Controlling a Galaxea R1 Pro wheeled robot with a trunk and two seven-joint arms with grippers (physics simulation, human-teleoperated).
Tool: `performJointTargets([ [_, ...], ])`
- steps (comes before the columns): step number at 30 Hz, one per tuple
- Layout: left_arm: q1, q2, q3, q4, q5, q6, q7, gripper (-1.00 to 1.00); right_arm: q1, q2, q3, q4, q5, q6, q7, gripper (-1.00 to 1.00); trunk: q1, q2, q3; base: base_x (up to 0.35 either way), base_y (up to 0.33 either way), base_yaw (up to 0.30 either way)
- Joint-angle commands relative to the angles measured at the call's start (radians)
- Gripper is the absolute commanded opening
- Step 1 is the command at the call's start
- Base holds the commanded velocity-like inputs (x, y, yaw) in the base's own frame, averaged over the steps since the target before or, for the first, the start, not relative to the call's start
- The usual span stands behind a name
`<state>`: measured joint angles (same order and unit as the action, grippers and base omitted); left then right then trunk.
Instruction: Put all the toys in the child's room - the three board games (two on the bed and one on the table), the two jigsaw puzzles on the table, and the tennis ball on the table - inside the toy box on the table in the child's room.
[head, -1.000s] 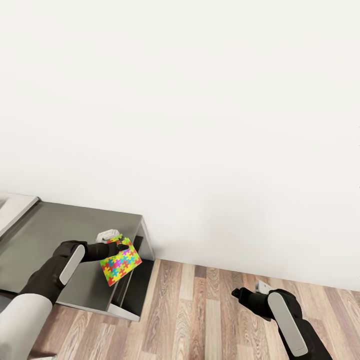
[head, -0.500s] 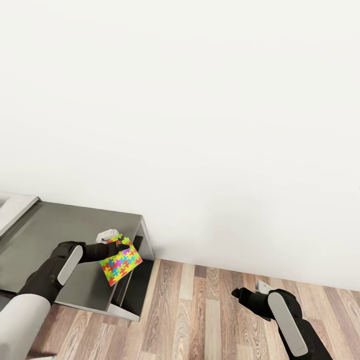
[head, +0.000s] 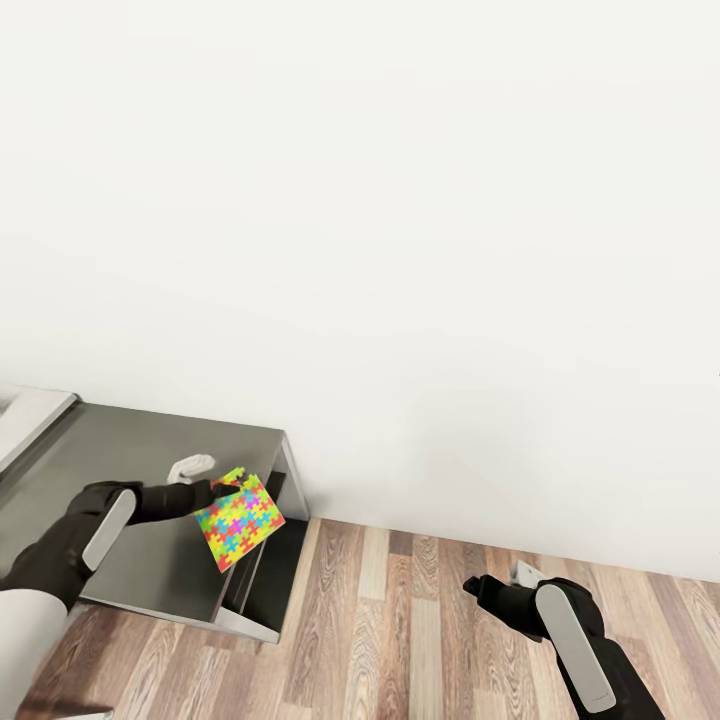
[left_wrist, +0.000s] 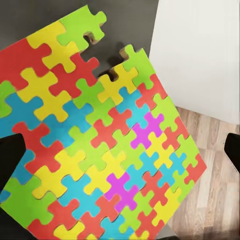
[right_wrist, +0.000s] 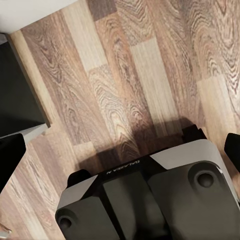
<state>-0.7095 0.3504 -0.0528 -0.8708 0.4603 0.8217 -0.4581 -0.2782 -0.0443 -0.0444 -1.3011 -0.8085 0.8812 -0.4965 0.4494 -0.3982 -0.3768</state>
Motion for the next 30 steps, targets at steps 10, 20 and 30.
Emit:
performJointTargets([
  [10, -0.001, 0.035, 0.092, -0.002, 0.001, 0.012, -0.129, 1.0, 0.002, 0.0, 0.0, -0.003, -0.01, 0.002, -0.009, 1.0, 0.001, -0.002, -0.002, 0.0, 0.0, 0.0],
  [20, 0.002, 0.127, 0.097, -0.002, -0.003, 0.046, -0.526, 1.0, 0.007, 0.0, 0.0, -0.014, -0.011, 0.002, 0.036, 1.0, 0.001, -0.002, 0.004, 0.0, 0.0, -0.039],
  [30, 0.006, 0.202, 0.095, -0.002, -0.006, 0.09, -0.811, 1.0, 0.014, 0.0, -0.012, -0.058, -0.011, 0.002, 0.118, 1.0, 0.001, -0.002, 0.018, 0.0, 0.0, -0.129],
])
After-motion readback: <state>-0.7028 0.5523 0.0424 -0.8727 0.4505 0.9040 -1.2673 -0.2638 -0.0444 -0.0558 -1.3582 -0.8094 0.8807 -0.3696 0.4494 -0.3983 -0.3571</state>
